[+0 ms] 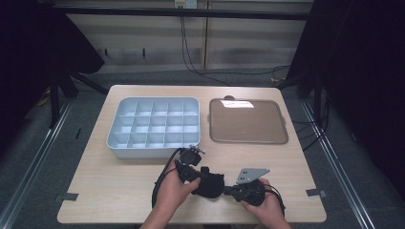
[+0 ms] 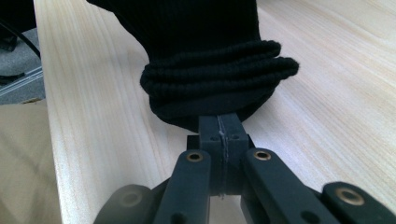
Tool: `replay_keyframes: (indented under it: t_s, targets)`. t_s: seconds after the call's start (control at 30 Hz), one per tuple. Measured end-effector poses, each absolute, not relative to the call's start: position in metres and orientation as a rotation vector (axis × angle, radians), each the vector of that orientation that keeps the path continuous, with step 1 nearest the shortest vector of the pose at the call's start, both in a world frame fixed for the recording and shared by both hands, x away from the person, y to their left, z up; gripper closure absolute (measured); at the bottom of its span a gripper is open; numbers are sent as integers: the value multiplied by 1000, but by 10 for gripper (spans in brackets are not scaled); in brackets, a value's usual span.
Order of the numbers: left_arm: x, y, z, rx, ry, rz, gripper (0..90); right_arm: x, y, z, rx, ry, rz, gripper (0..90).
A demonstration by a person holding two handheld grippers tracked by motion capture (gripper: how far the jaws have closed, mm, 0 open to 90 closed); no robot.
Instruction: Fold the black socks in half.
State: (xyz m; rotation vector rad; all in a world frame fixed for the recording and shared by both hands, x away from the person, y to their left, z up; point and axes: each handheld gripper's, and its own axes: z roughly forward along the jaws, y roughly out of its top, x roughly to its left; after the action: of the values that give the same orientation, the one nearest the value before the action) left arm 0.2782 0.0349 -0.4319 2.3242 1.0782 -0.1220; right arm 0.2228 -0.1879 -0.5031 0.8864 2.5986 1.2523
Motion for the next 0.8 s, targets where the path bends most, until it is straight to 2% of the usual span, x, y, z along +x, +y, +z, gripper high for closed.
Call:
replay_keyframes:
  t_s: [0.8]
  targets:
    - [275,13,-438,2378,990,-142,824,223,-186,-505,883,2614,1240,900]
